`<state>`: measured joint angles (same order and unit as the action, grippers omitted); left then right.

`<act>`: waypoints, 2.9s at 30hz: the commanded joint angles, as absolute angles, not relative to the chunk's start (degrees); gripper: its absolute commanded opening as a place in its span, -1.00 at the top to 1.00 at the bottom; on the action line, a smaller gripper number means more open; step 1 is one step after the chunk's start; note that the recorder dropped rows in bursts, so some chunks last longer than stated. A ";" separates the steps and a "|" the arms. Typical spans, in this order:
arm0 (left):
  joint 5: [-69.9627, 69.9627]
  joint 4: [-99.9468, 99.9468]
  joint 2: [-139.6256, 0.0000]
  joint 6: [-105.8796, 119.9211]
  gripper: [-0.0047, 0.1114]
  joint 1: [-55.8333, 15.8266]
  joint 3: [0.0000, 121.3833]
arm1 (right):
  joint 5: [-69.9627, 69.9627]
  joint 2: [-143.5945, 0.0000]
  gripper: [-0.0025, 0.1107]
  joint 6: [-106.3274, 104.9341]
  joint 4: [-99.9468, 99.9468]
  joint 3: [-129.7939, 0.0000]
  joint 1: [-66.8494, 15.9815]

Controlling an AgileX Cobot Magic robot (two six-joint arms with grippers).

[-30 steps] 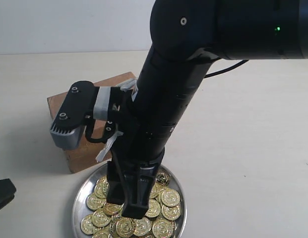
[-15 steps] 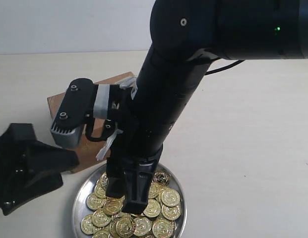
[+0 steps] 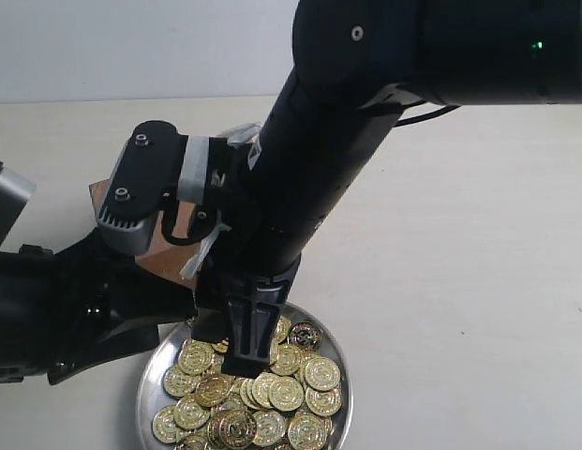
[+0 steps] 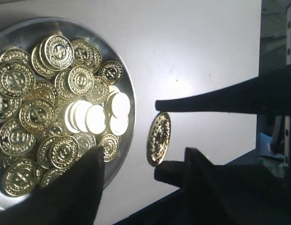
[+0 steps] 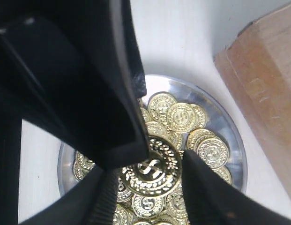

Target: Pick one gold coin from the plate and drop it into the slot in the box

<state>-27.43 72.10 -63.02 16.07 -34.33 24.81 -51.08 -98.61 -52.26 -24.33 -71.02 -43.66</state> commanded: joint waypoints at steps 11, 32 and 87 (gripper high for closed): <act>-29.00 89.19 -70.06 34.03 0.04 -34.51 26.17 | -49.99 -98.57 0.56 -53.13 -27.46 -71.29 -43.93; -29.84 88.85 -70.22 34.70 0.76 -34.51 26.17 | -49.13 -98.57 0.56 -53.13 -26.88 -71.29 -43.93; -32.92 60.30 -91.64 87.83 0.92 -18.22 54.63 | -58.63 -97.25 -0.23 10.26 17.11 -71.29 -43.93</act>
